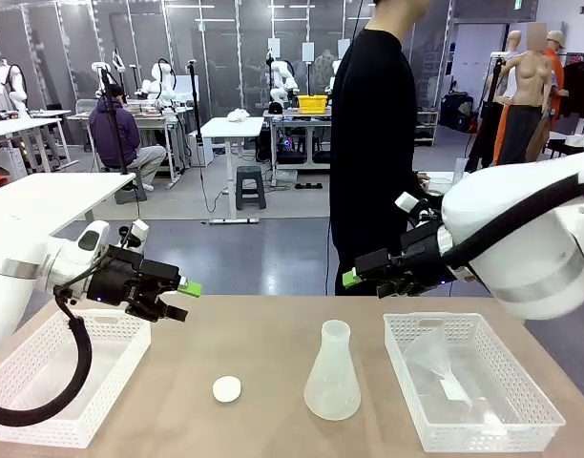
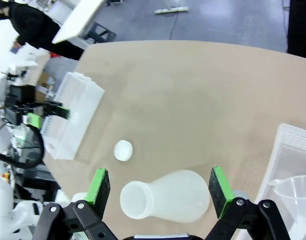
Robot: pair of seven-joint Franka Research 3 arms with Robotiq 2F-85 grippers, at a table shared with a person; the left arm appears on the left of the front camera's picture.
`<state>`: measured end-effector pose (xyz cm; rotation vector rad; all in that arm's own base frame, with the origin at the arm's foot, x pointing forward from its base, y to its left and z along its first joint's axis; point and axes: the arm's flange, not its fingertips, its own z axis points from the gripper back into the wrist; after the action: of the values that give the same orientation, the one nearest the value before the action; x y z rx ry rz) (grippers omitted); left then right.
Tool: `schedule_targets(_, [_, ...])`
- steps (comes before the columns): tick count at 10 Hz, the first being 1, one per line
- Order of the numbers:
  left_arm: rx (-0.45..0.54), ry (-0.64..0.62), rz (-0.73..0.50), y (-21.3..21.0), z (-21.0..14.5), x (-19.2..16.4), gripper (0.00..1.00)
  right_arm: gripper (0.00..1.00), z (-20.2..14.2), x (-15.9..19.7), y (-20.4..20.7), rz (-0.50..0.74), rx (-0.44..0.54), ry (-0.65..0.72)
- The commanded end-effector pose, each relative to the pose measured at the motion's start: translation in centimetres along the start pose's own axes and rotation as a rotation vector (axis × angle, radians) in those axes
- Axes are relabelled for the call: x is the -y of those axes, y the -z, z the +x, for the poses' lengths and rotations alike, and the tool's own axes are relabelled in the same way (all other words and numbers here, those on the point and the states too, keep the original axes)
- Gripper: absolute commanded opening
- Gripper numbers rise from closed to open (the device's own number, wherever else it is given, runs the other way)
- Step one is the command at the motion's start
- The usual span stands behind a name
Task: Prepare the solutions needed for the experiment.
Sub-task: Pick up the Plastic Funnel and insert it into the Big flask.
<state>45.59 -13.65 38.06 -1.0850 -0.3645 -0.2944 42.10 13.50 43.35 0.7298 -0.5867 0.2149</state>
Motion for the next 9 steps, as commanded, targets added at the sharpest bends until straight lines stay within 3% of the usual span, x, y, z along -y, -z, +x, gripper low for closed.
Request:
schedule_targets(1, [0.012, -0.074, -0.127, 2.2, 1.3, -2.4, 1.0, 1.0, 0.6, 2.1, 3.4, 0.146, 0.022, 0.041])
schedule_targets(3, [0.056, -0.13, -0.258, 1.9, 0.7, -2.8, 1.0, 1.0, 0.6, 2.8, 5.0, 0.232, 0.038, 0.124])
schedule_targets(4, [0.037, -0.132, -0.266, 1.5, 0.2, -2.3, 1.0, 1.0, 0.3, 1.0, 1.1, 0.107, -0.001, 0.066])
schedule_targets(6, [0.026, -0.122, -0.206, 0.7, -0.5, -1.3, 1.0, 1.0, 0.3, 1.0, 1.1, 0.107, -0.001, 0.066])
schedule_targets(9, [0.045, -0.238, -0.366, 1.0, 0.5, -3.8, 1.0, 1.0, 1.5, 3.3, 3.3, 0.29, 0.007, 0.196])
